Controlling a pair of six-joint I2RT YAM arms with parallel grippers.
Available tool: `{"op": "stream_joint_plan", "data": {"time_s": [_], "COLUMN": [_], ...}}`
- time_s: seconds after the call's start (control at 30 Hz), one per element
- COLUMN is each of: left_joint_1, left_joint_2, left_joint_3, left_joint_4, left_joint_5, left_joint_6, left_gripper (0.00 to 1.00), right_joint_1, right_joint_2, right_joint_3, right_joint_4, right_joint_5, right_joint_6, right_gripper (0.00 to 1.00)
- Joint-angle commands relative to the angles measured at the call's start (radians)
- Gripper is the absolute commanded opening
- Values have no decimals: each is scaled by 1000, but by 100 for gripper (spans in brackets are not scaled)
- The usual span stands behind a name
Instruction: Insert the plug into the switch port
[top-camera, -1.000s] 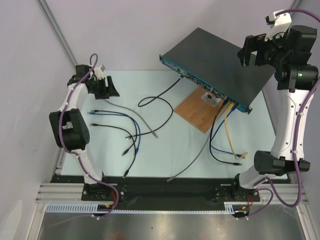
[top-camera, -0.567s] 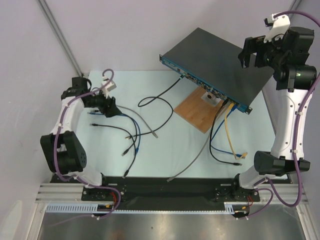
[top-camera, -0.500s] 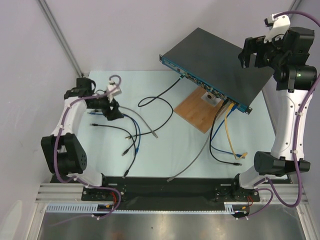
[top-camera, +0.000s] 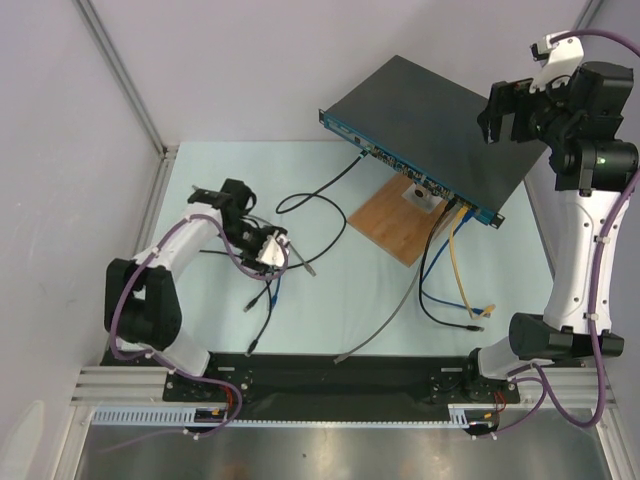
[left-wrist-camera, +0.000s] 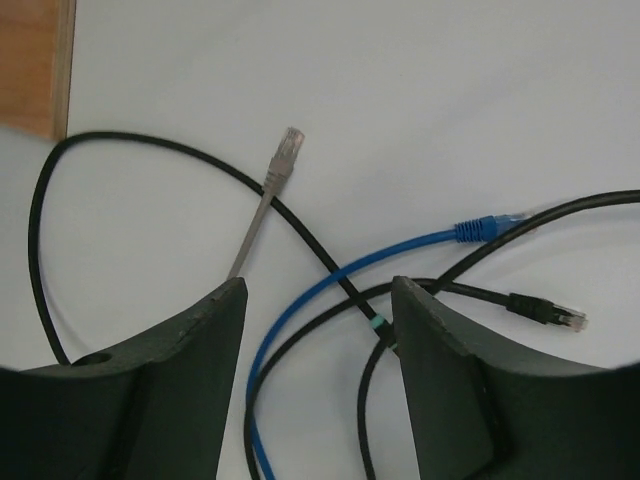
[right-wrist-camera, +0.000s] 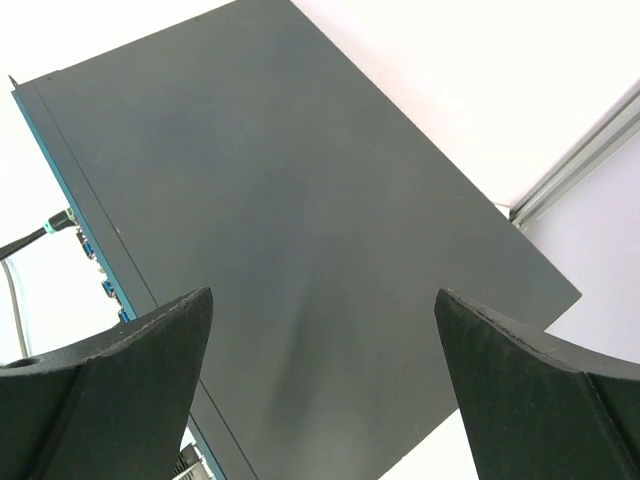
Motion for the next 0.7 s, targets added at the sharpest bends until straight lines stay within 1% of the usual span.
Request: {"op": "stream_joint_plan", "data": {"time_s": [0.0, 0.13, 0.3, 0.33, 0.47, 0.67], "left_joint_1": [-52, -94, -107, -107, -108, -122], "left_joint_2": [53, 159, 282, 315, 362, 449], "left_joint_3": [29, 95, 190, 202, 225, 291], "left_joint_4": [40, 59, 120, 135, 174, 152], "left_joint_5": [4, -13, -42, -46, -69, -109], "left_joint_6": [163, 166, 100, 97, 106, 132], "left_gripper": [65, 61, 54, 54, 53, 53], "right_joint_1": [4, 4, 4, 4, 4, -9], "right_joint_2": [-36, -43, -51, -52, -57, -62], "right_joint_3": [-14, -31, -33, -33, -40, -42], "right_joint_4": [7, 6, 0, 0, -4, -7], "right_joint_5": [-7, -3, 8, 11, 25, 32], "right_joint_6": [4, 4, 4, 4, -1, -6], "right_gripper": [100, 100, 100, 100, 100, 100]}}
